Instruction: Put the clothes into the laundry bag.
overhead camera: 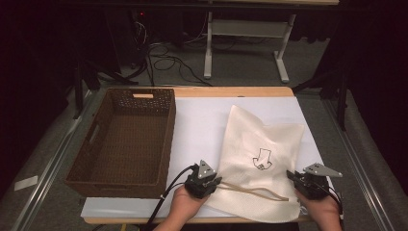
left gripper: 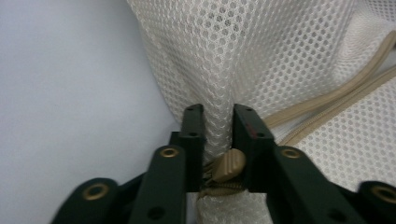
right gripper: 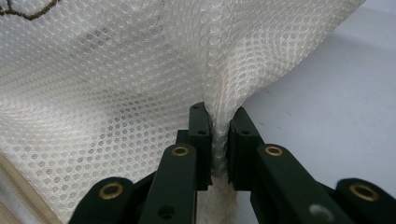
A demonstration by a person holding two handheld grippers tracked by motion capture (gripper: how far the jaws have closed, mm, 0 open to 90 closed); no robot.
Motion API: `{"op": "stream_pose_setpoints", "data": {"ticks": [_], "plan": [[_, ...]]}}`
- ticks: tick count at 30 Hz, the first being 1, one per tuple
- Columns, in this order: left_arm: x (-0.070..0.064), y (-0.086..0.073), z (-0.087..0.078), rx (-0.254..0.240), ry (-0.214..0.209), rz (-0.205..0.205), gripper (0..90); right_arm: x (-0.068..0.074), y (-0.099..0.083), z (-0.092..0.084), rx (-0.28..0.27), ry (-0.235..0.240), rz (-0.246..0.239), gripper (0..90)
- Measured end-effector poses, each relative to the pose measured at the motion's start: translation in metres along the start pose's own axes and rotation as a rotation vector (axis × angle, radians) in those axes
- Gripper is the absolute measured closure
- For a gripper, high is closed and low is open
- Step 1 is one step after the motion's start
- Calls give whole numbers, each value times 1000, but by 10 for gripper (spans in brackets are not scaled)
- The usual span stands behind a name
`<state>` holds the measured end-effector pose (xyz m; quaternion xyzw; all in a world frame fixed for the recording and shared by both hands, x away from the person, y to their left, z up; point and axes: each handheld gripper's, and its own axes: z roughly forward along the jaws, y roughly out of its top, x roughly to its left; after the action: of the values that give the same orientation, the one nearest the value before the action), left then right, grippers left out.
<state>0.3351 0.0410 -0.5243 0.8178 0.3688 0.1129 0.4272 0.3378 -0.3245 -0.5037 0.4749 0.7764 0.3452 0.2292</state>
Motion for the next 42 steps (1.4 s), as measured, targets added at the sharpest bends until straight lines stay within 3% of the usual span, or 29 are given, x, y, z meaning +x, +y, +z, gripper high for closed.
{"op": "stream_pose_setpoints", "data": {"ticks": [6,8,13,15,20,25,29,32,36,37,38,42], "plan": [[-9,-5,-9,-16,36,44,837,3,8,9,4,-15,-34,844],[-10,-6,-16,-36,68,54,842,4,12,14,-2,-10,-42,844],[-1,-14,-31,-69,144,19,845,12,26,29,-21,14,-68,845],[1,-19,-36,-71,167,3,845,20,34,37,-26,19,-101,845],[3,-24,-42,-77,185,-16,836,28,49,51,-40,20,-147,845],[3,-26,-38,-57,180,-9,814,24,47,49,-39,24,-141,842],[3,-26,-38,-51,193,-11,743,22,43,49,-17,45,-130,815],[3,-25,-42,-83,213,-9,575,20,42,44,-27,47,-105,727],[0,-20,-49,-131,225,-14,400,18,43,22,-89,32,-80,584],[0,-20,-49,-131,225,-14,384,18,43,22,-89,32,-80,584],[-2,-17,-53,-148,233,0,360,18,42,8,-133,39,-95,535],[-10,-12,-65,-186,205,2,297,20,41,-12,-194,86,-76,402]]}}
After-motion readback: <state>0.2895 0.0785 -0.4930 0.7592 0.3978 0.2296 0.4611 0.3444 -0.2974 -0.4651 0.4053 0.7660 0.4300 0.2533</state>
